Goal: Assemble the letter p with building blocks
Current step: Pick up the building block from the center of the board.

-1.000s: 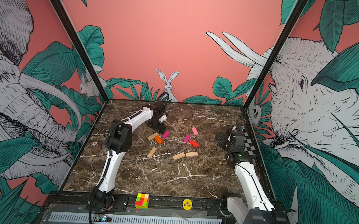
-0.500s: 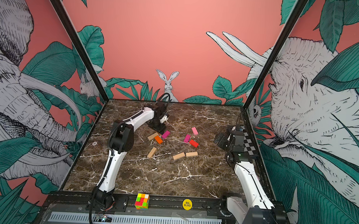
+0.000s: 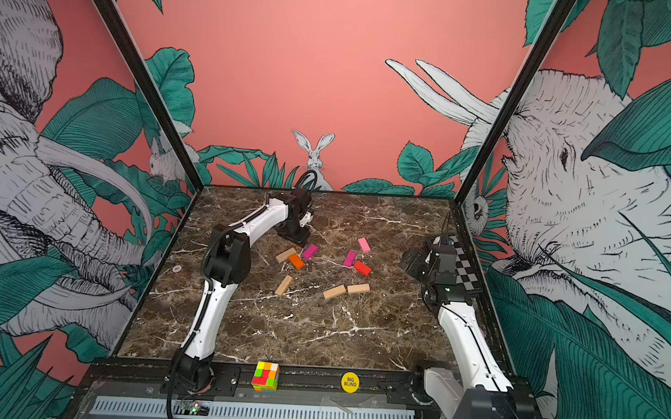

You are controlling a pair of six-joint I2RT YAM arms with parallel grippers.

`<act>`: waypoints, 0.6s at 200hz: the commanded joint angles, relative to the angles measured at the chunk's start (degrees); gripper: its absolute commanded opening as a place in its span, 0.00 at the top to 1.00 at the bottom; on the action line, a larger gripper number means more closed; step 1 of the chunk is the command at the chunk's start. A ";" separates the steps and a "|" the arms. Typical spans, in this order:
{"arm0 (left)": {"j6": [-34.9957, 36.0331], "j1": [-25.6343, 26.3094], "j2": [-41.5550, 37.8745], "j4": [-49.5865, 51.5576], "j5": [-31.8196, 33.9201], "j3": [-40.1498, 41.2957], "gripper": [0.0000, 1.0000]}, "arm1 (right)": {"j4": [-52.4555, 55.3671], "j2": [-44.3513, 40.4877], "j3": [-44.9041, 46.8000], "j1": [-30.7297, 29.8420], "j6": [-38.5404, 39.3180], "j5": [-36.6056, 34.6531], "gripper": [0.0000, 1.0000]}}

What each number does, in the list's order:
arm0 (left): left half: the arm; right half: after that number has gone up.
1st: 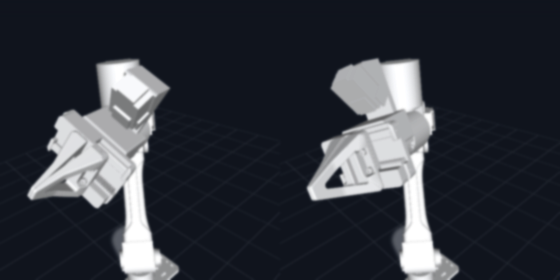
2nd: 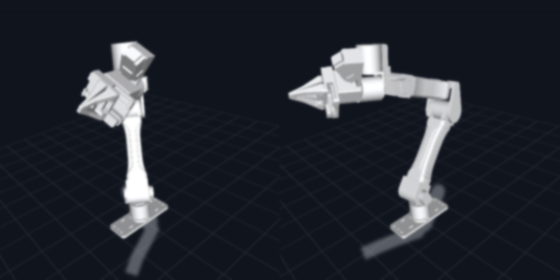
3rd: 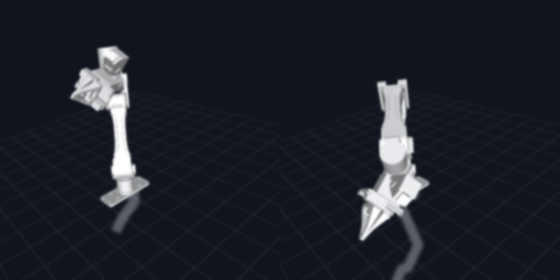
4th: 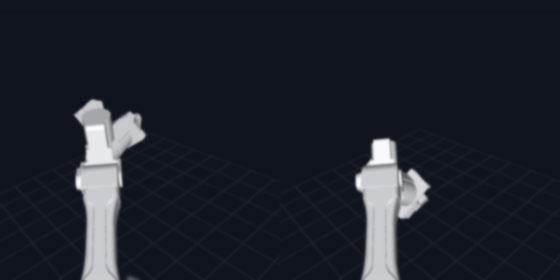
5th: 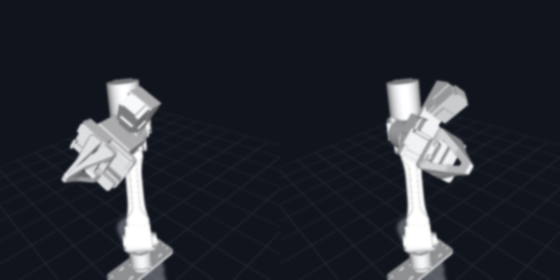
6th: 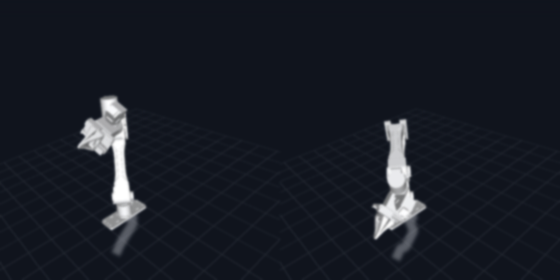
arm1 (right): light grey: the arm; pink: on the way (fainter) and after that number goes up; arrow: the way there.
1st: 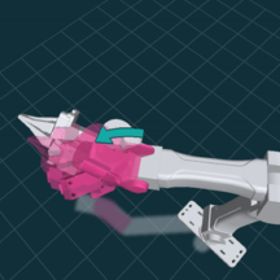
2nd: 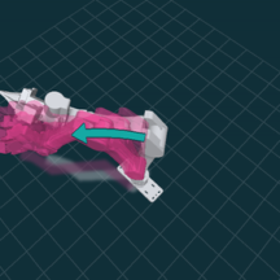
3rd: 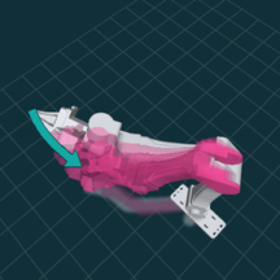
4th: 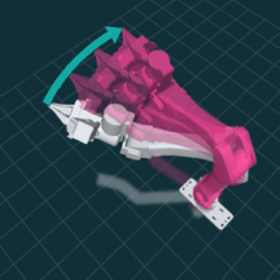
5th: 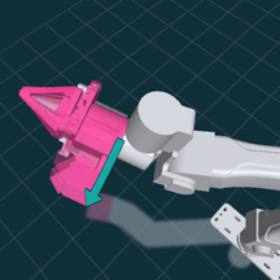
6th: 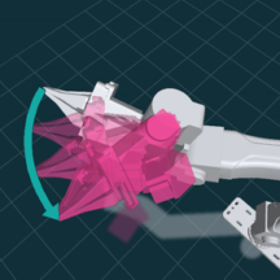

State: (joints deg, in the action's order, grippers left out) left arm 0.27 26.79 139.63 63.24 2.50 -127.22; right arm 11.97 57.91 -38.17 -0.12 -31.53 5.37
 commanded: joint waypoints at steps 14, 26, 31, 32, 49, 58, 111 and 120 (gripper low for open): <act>-6.99 -2.35 -0.18 4.41 3.11 -6.29 0.46 | -0.33 -2.13 -0.05 -1.78 1.64 0.79 0.02; -8.35 -3.53 0.10 4.76 2.95 -7.09 0.46 | -0.62 -2.61 0.29 -2.43 1.73 0.69 0.02; -8.97 -4.12 0.22 4.90 2.61 -7.38 0.46 | -0.75 -2.71 0.47 -2.68 1.73 0.89 0.02; -9.10 -4.21 0.21 4.93 2.51 -7.40 0.46 | -0.87 -2.71 0.51 -2.73 1.73 0.97 0.02; -10.07 -5.59 0.62 4.59 1.35 -7.51 0.46 | -1.98 -2.85 1.04 -4.01 1.51 1.63 0.02; -10.12 -6.02 0.95 4.69 1.76 -7.84 0.46 | -2.22 -2.80 1.17 -4.92 1.55 1.54 0.02; -11.95 -8.90 5.09 5.46 2.05 -10.08 0.46 | -3.95 -1.92 2.04 -8.96 -0.10 1.31 0.02; -12.12 -9.01 5.91 5.65 2.23 -10.58 0.46 | -4.71 -2.08 2.58 -9.67 -0.28 1.08 0.02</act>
State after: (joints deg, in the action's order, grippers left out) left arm -9.87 17.72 144.14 66.35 4.19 -135.74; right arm 10.66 55.88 -36.71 -8.19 -30.94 6.68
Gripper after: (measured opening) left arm 0.628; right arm 0.984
